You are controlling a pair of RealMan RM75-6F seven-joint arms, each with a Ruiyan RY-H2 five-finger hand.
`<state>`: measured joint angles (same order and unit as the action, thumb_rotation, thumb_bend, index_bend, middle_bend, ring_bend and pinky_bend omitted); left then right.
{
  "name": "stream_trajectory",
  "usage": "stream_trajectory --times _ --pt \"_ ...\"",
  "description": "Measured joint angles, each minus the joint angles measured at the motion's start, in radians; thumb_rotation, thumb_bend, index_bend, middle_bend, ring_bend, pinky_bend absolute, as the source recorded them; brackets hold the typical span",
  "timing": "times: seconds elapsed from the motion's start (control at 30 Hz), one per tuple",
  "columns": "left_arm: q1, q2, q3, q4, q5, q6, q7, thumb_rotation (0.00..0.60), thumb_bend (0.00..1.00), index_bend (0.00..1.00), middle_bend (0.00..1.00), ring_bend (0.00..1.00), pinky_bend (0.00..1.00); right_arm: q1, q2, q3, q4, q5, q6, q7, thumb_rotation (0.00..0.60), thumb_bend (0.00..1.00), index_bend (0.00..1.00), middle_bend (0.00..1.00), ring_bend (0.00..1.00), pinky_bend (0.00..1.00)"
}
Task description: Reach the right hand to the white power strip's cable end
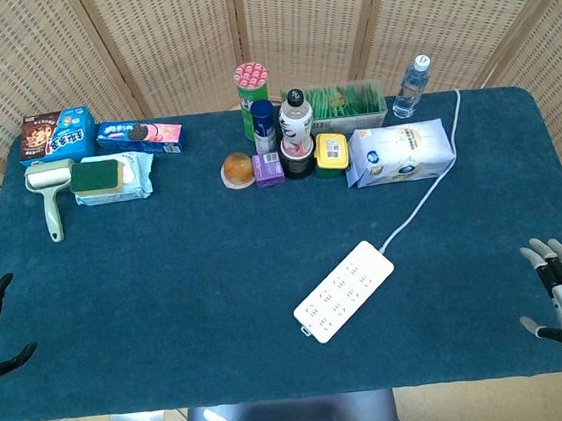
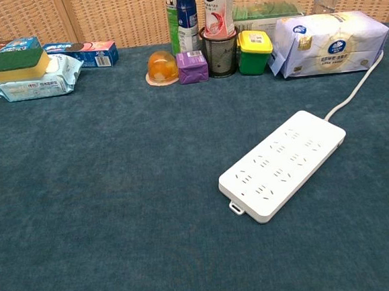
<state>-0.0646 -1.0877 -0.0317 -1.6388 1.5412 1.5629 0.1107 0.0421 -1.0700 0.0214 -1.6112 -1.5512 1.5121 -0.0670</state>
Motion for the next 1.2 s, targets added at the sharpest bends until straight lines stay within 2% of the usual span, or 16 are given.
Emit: stream_trajectory --times 0.37,0.43,0.5,0.53,0.6,0.67,0.7,0.77,0.87,1.03,1.2 --pt "0.003 0.021 0.007 -0.051 0.031 0.009 0.055 0.6 0.12 0.0 0.0 0.0 0.06 0.02 0.003 0.005 0.025 -0.009 -0.026 0.021 0.6 0.03 0.09 0.1 0.09 0.0" --pt "0.005 0.029 0.009 -0.068 0.034 0.009 0.065 0.6 0.12 0.0 0.0 0.0 0.06 0.027 0.005 0.01 0.024 -0.011 -0.028 0.019 0.6 0.04 0.08 0.13 0.13 0.02" --pt "0.005 0.037 0.011 -0.081 0.033 0.005 0.068 0.6 0.12 0.0 0.0 0.0 0.06 0.036 0.003 0.019 0.022 -0.011 -0.029 0.017 0.6 0.06 0.07 0.24 0.24 0.09" --pt "0.005 0.038 0.011 -0.083 0.031 0.002 0.068 0.6 0.12 0.0 0.0 0.0 0.06 0.04 0.0 0.024 0.024 -0.014 -0.028 0.016 0.6 0.1 0.07 0.34 0.35 0.18" --pt "0.003 0.038 0.01 -0.084 0.026 -0.004 0.066 0.6 0.12 0.0 0.0 0.0 0.06 0.049 -0.011 0.031 0.035 -0.028 -0.022 0.011 0.6 0.2 0.08 0.51 0.55 0.44" --pt "0.002 0.036 0.009 -0.083 0.025 -0.007 0.061 0.6 0.12 0.0 0.0 0.0 0.06 0.062 -0.025 0.035 0.051 -0.047 -0.02 0.01 0.6 0.36 0.12 0.68 0.76 0.77" --pt "0.002 0.034 0.009 -0.081 0.024 -0.008 0.059 0.6 0.12 0.0 0.0 0.0 0.06 0.074 -0.032 0.036 0.06 -0.058 -0.024 0.014 0.6 0.43 0.14 0.74 0.83 0.86" --pt "0.001 0.032 0.007 -0.077 0.021 -0.01 0.056 0.6 0.12 0.0 0.0 0.0 0.06 0.093 -0.04 0.038 0.067 -0.069 -0.041 0.02 0.6 0.54 0.15 0.82 0.92 0.96" --pt "0.0 0.031 0.006 -0.072 0.014 -0.015 0.05 0.6 0.12 0.0 0.0 0.0 0.06 0.13 -0.052 0.041 0.066 -0.087 -0.076 0.028 0.6 0.66 0.17 0.86 0.99 1.0" --pt "0.001 0.034 0.005 -0.068 0.009 -0.018 0.039 0.6 0.12 0.0 0.0 0.0 0.06 0.19 -0.056 0.043 0.025 -0.107 -0.148 0.035 0.6 0.83 0.22 0.88 1.0 1.0" --pt "0.004 0.044 0.007 -0.072 0.019 -0.012 0.038 0.6 0.12 0.0 0.0 0.0 0.06 0.251 -0.045 0.039 -0.032 -0.115 -0.25 0.047 0.6 0.85 0.26 0.88 1.0 1.0"
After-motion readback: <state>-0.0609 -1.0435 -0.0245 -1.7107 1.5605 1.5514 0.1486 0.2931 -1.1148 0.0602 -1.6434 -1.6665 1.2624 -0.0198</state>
